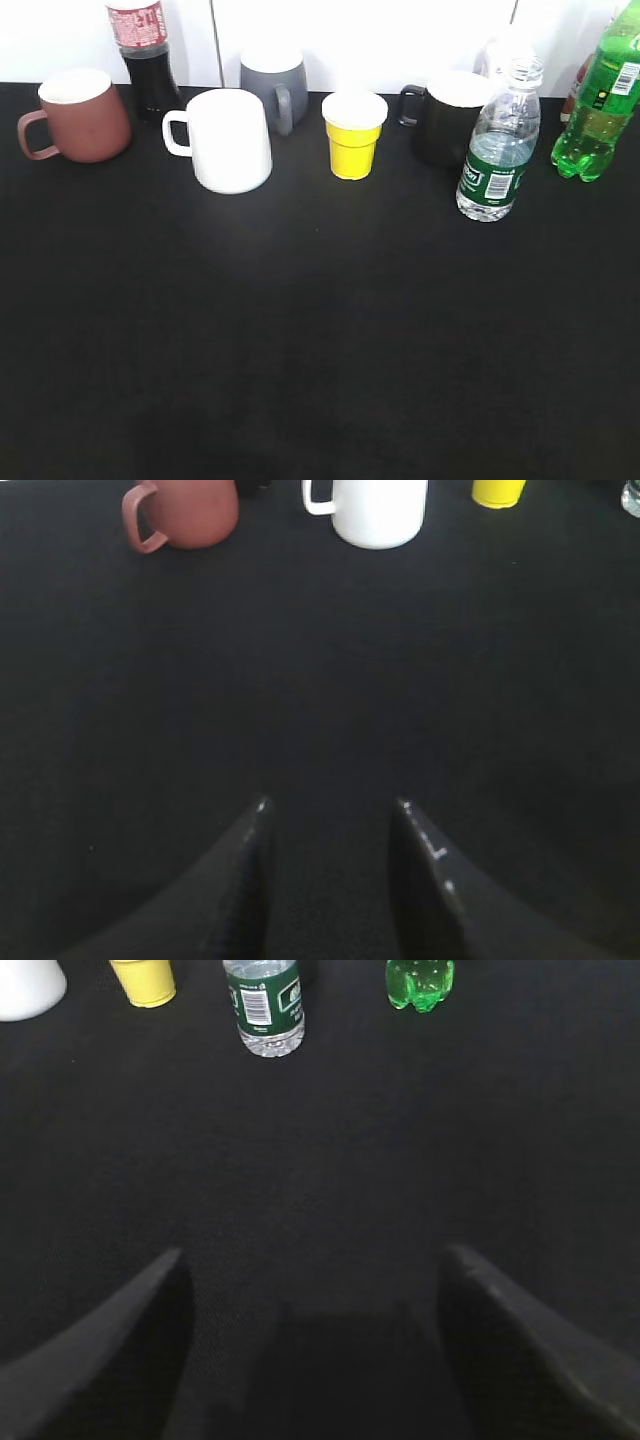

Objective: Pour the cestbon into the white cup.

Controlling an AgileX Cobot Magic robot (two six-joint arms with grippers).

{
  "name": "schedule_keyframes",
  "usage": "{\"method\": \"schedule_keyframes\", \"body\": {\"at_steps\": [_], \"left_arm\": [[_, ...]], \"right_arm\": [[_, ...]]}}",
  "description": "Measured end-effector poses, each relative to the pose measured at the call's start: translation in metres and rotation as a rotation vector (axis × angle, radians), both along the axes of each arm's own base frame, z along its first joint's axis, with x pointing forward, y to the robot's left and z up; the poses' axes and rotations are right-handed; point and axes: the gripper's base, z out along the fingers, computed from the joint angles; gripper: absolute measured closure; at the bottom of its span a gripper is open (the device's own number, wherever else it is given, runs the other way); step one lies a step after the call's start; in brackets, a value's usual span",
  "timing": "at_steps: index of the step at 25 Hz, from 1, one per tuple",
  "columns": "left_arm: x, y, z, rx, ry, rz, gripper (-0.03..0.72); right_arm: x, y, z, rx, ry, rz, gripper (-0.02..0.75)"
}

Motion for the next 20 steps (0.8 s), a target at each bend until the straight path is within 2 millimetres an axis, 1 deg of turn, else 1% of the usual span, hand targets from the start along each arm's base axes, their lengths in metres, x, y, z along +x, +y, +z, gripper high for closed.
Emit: {"method": "schedule_keyframes", "body": {"at_steps": [1, 3, 5, 8, 13, 20], "left_arm": [[-0.001, 0.0, 0.0, -0.002, -0.005, 0.002, 0.394], [-0.01, 0.003, 0.0, -0.013, -0.062, 0.045, 0.394], [-0.011, 0.003, 0.0, -0.013, -0.07, 0.109, 0.394], [-0.011, 0.002, 0.0, -0.009, -0.071, 0.224, 0.394], [-0.011, 0.002, 0.0, -0.001, -0.073, 0.335, 0.395], [-0.011, 0.002, 0.0, -0.001, -0.073, 0.336, 0.401]], "right_arm": [[0.0, 0.0, 0.0, 0.001, -0.001, -0.04, 0.162], [-0.001, 0.001, 0.0, 0.001, -0.002, -0.146, 0.162], [-0.001, 0.001, 0.0, 0.002, -0.005, -0.235, 0.162], [-0.002, 0.002, 0.0, 0.002, -0.006, -0.322, 0.162], [-0.002, 0.002, 0.0, 0.002, -0.007, -0.344, 0.162], [-0.002, 0.002, 0.0, 0.002, -0.007, -0.345, 0.162]]}}
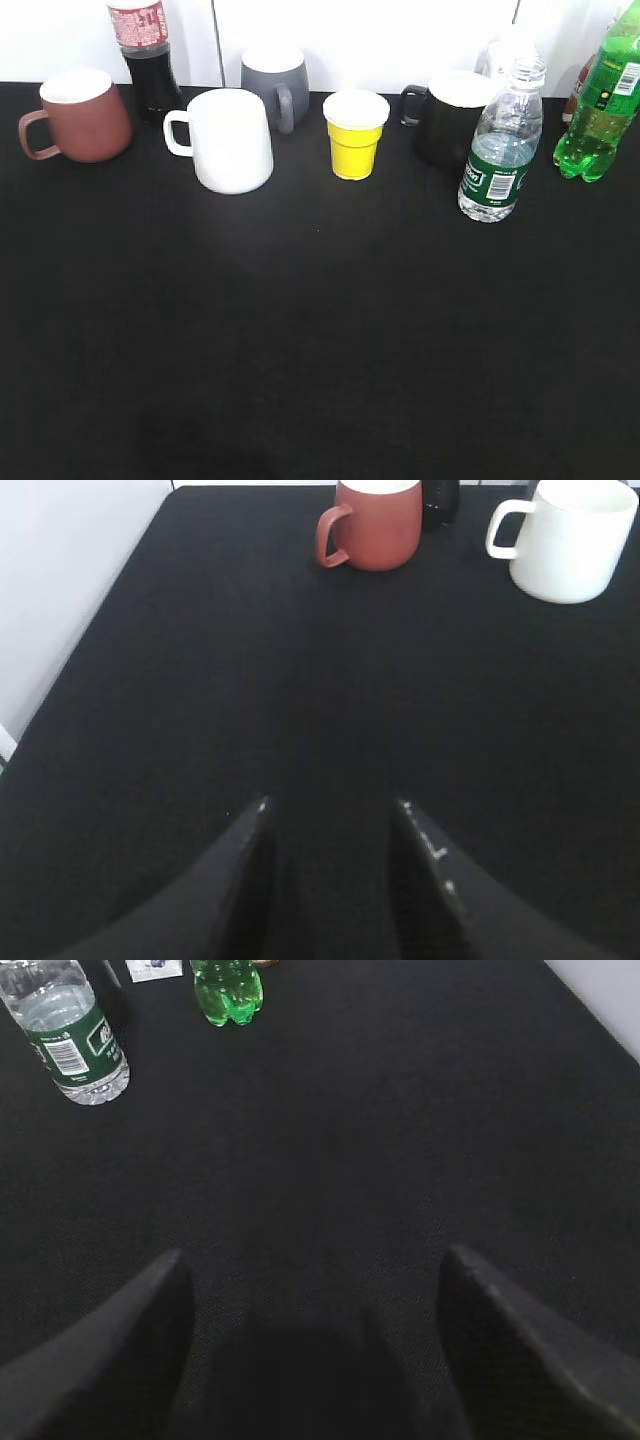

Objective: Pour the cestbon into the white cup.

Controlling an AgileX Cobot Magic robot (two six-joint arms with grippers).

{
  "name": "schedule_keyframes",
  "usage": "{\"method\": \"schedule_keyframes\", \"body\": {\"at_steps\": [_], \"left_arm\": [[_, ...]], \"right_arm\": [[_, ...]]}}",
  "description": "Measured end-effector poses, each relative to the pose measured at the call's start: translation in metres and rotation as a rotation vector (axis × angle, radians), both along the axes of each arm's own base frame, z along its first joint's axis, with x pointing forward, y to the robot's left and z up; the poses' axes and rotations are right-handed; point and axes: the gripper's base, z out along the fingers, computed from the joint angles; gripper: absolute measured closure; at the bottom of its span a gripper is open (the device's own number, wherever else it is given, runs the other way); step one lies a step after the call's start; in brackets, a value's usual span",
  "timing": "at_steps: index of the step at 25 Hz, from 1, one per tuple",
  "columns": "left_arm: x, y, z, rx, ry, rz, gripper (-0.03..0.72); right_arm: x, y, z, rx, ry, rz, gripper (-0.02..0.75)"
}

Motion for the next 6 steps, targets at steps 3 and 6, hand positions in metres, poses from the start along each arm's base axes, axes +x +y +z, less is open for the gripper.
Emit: {"method": "schedule_keyframes", "body": {"at_steps": [3, 6], "left_arm": [[0.0, -0.0004, 0.0, -0.004, 0.0, -0.003, 0.44], [0.0, 0.0, 0.0, 0.0, 0.0, 0.0, 0.445]], "right_arm": [[0.0, 0.0, 0.0001, 0.0, -0.001, 0.0, 0.162], [0.0, 0.0, 0.0001, 0.0, -0.001, 0.0, 0.162]]}}
